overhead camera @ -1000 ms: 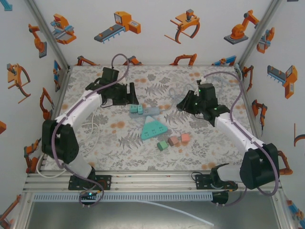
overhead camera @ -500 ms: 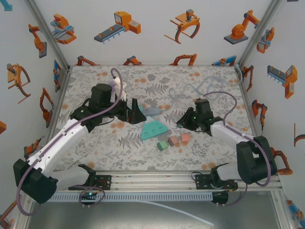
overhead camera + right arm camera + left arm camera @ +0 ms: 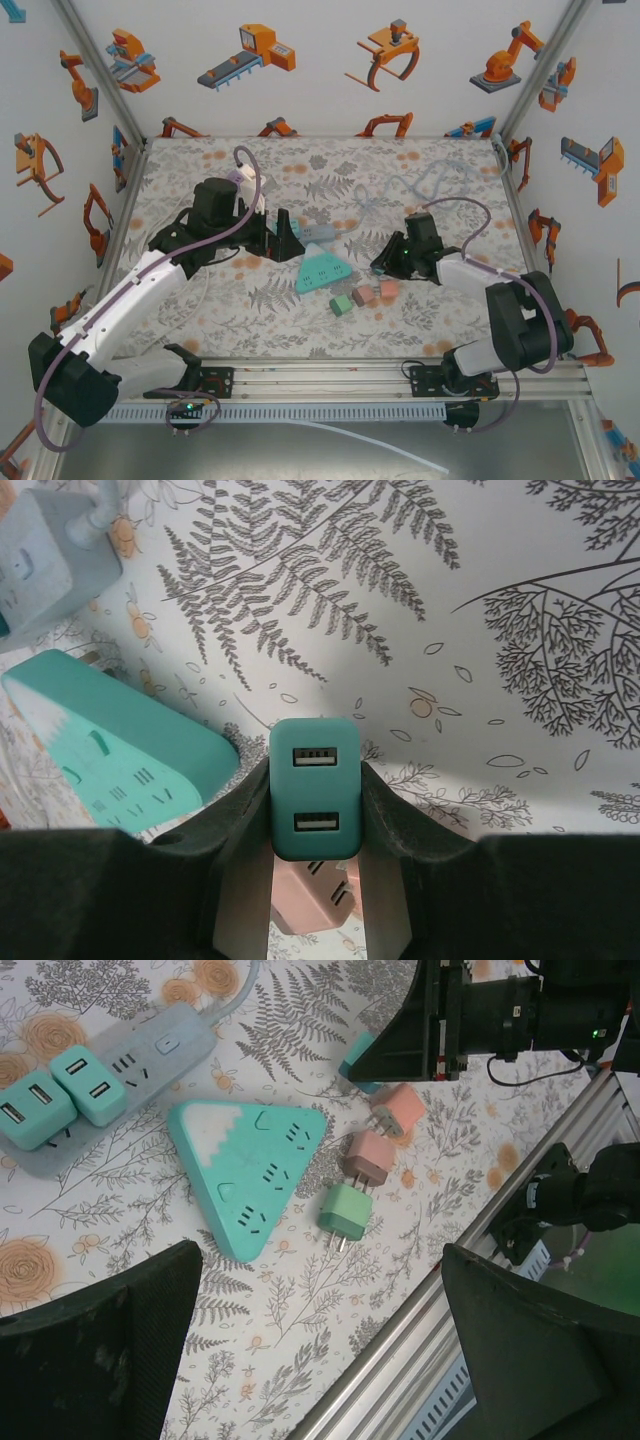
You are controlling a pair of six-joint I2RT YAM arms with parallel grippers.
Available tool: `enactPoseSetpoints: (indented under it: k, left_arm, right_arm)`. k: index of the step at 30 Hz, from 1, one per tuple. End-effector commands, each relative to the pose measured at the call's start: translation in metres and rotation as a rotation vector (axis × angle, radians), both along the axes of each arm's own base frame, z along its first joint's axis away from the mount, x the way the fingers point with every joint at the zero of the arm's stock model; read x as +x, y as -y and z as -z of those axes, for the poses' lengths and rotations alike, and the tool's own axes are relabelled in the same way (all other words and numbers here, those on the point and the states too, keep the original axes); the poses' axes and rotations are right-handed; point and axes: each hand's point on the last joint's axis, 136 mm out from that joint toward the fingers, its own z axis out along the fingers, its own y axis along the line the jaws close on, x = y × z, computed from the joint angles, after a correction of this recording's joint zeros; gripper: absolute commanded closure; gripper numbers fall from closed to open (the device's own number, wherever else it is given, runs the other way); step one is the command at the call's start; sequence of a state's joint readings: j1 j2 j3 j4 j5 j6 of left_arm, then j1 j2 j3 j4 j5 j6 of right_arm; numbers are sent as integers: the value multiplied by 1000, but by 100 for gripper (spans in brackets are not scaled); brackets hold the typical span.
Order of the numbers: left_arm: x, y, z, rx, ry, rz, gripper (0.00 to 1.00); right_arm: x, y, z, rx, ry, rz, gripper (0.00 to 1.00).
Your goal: Pull the plug off the socket
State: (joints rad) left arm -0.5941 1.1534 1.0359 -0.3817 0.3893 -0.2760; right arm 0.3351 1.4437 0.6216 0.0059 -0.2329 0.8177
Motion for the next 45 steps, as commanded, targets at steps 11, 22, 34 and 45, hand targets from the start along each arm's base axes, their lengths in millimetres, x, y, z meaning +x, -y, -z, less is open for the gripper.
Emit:
enactPoseSetpoints:
  k: [11, 22, 34, 45]
  left_arm:
    - [4, -2, 8, 41, 2, -11, 3]
    - [19, -22, 24, 132, -1, -146, 3]
    - [47, -53, 32, 193, -10, -373, 3]
    - [117, -75, 56, 180, -110, -593, 11]
  right_arm:
    - [-10, 26, 8, -149, -17, 22, 52]
    - [-13, 46, -16, -252, 29, 47, 45]
    - [20, 5, -130, -292, 491, -229, 43]
    - [-20, -131, -218, -229, 1310, -1179, 45]
